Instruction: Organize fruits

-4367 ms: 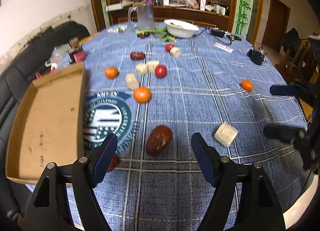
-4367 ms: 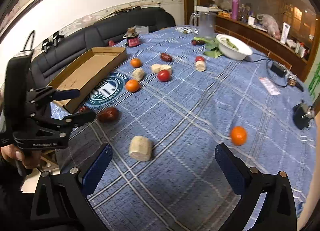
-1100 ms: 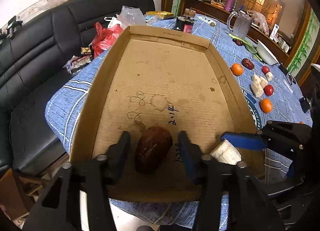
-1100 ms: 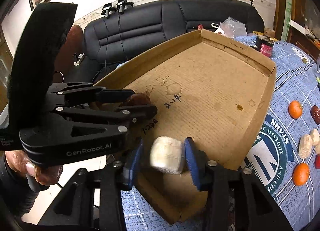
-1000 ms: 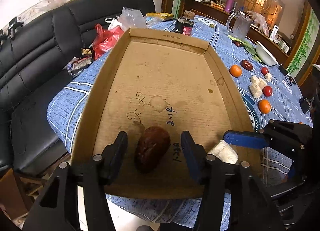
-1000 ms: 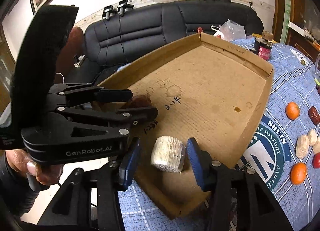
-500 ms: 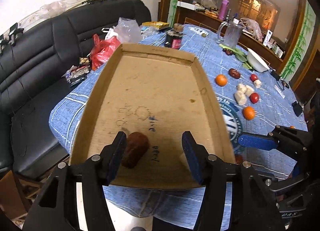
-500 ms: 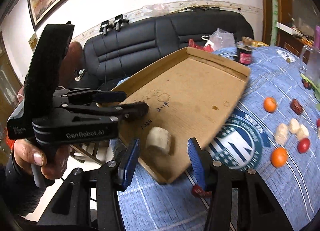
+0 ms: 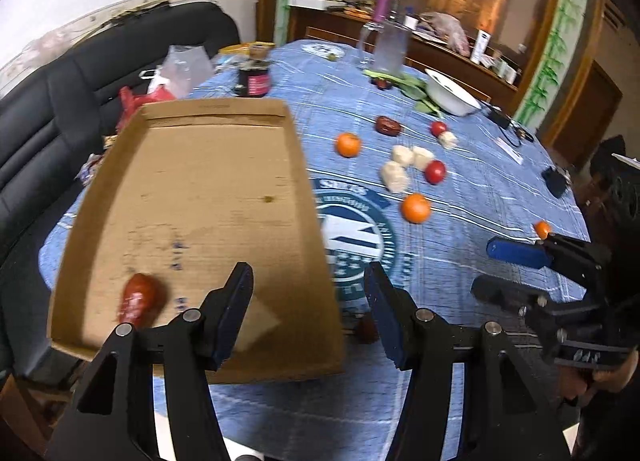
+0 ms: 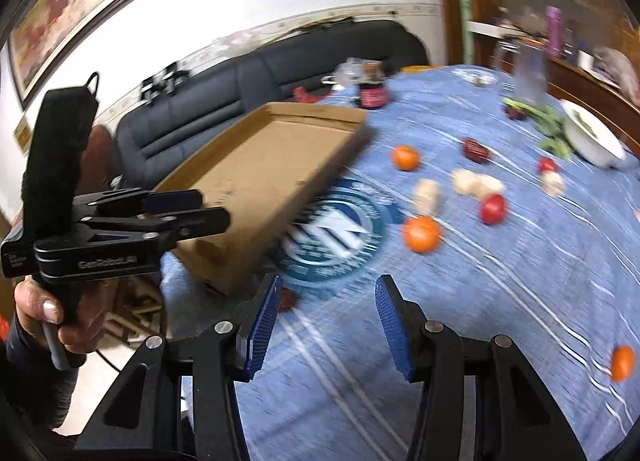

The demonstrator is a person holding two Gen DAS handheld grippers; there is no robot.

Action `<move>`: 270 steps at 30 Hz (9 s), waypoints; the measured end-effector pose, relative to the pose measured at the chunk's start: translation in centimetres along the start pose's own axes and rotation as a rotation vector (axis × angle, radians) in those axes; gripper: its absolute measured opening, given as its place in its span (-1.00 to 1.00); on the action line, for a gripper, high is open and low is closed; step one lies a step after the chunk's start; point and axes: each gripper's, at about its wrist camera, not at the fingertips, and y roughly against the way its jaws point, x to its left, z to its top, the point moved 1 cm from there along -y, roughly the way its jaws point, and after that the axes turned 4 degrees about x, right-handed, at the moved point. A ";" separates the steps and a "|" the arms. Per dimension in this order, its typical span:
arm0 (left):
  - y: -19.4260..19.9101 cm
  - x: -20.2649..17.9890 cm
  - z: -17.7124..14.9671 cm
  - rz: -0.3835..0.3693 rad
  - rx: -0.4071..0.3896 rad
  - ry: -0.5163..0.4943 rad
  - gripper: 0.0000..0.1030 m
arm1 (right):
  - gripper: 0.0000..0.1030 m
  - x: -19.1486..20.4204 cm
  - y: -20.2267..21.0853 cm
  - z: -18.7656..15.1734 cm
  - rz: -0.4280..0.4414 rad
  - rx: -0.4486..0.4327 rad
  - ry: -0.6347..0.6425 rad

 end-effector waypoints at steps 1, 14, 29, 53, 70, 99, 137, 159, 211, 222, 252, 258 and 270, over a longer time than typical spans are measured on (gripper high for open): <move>-0.1 -0.4 0.1 -0.006 0.004 -0.007 0.09 | -0.02 -0.8 0.3 -0.3 -0.011 -0.001 -0.016; -2.1 -6.3 1.7 -0.077 0.030 -0.100 0.09 | -0.01 -8.8 4.8 -3.5 -0.146 -0.034 -0.153; -5.4 -10.1 3.7 -0.115 0.084 -0.133 0.09 | 0.00 -16.0 7.6 -4.9 -0.344 -0.030 -0.207; -11.9 -10.8 5.1 -0.042 0.157 -0.149 -0.42 | -0.35 -19.4 5.4 -6.2 -0.382 0.040 -0.241; -5.2 -8.4 3.0 -0.002 0.049 -0.153 -0.42 | -0.36 -9.2 3.2 -2.6 -0.202 0.008 -0.100; -0.9 -1.5 1.6 0.060 -0.020 -0.064 -0.41 | -0.36 -1.0 0.1 0.3 -0.086 0.026 0.038; -0.1 11.2 2.5 0.175 -0.040 0.159 -0.41 | -0.37 10.4 -9.3 6.8 0.105 0.065 0.208; -4.3 12.4 1.0 0.204 0.066 0.151 -0.40 | -0.34 11.7 -14.9 7.4 0.105 0.161 0.255; -1.8 -2.6 3.6 0.014 0.019 -0.023 0.05 | -0.13 -5.8 -1.1 1.7 -0.100 -0.002 -0.090; -3.7 -5.5 4.8 -0.016 0.044 -0.059 0.05 | -0.12 -9.2 -2.4 2.9 -0.145 -0.007 -0.117; -14.5 -8.6 9.2 -0.037 0.186 -0.048 0.04 | -0.35 -14.2 -6.7 5.5 -0.139 0.013 -0.165; -15.0 -8.8 9.6 0.004 0.161 -0.064 -0.49 | -0.36 -14.4 -4.5 5.0 -0.141 -0.018 -0.189; -10.3 -7.9 8.1 0.002 0.088 -0.064 -0.51 | -0.36 -11.6 -2.7 4.5 -0.118 -0.045 -0.176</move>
